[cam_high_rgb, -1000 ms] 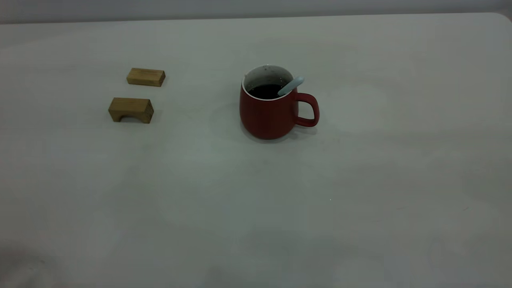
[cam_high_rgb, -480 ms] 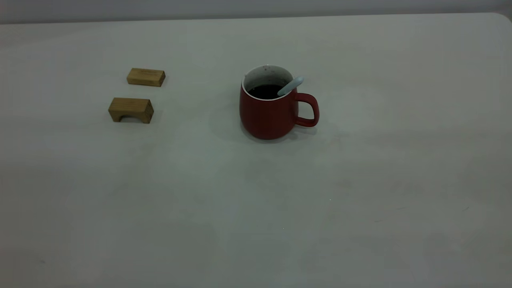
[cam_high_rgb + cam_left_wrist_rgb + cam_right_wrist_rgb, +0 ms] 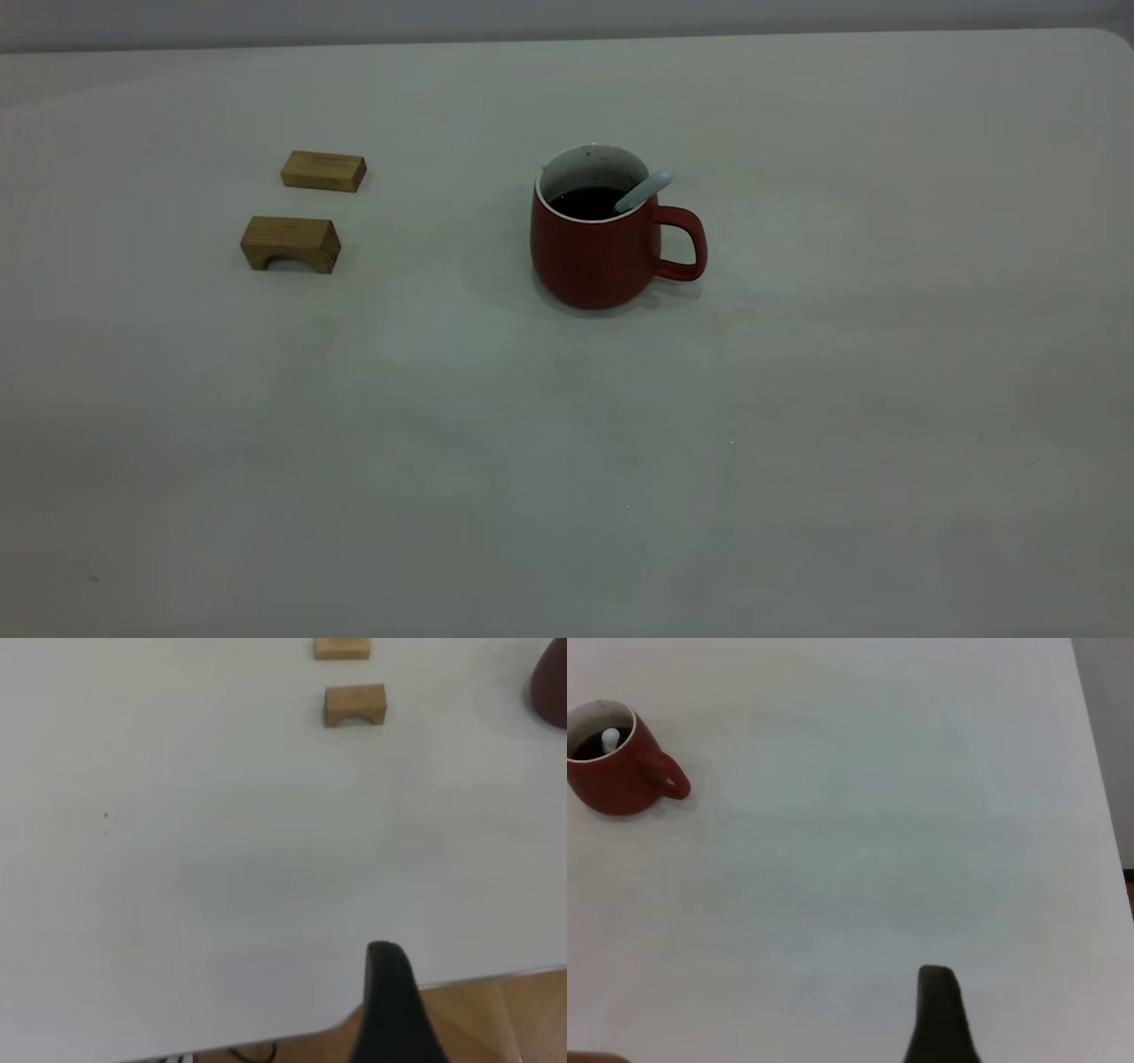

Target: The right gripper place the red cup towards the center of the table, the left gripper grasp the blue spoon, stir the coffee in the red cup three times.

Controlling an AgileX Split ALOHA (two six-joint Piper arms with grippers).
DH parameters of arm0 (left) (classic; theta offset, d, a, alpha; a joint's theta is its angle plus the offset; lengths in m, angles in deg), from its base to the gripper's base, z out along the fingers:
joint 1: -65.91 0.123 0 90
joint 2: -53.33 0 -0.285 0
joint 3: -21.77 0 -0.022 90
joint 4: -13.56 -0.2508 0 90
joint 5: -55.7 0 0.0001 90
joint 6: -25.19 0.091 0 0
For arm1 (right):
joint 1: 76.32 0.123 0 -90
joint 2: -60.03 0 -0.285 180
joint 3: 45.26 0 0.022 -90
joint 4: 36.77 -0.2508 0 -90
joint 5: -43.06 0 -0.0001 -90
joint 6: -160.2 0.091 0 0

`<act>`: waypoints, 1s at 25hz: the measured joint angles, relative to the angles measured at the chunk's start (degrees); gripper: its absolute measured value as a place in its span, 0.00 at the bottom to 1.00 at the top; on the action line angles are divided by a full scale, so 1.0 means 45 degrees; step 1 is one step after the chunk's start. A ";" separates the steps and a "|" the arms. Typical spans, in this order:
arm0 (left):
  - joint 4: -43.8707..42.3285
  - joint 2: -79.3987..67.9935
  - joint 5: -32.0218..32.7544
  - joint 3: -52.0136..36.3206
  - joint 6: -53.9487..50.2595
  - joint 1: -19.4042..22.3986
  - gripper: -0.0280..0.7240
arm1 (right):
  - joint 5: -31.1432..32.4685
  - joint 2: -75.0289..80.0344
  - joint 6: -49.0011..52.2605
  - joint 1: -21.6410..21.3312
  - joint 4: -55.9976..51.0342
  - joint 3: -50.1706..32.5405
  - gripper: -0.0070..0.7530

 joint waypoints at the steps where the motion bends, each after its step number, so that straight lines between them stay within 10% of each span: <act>1: 0.0002 0.0072 0.0012 -0.0010 -0.0002 0.0083 0.78 | 0.0000 0.0000 0.0000 0.0000 0.0000 0.0000 0.79; 25: 0.0040 0.0093 0.0012 -0.0025 -0.0002 0.0391 0.78 | 0.0000 0.0000 -0.0005 0.0000 0.0000 0.0000 0.79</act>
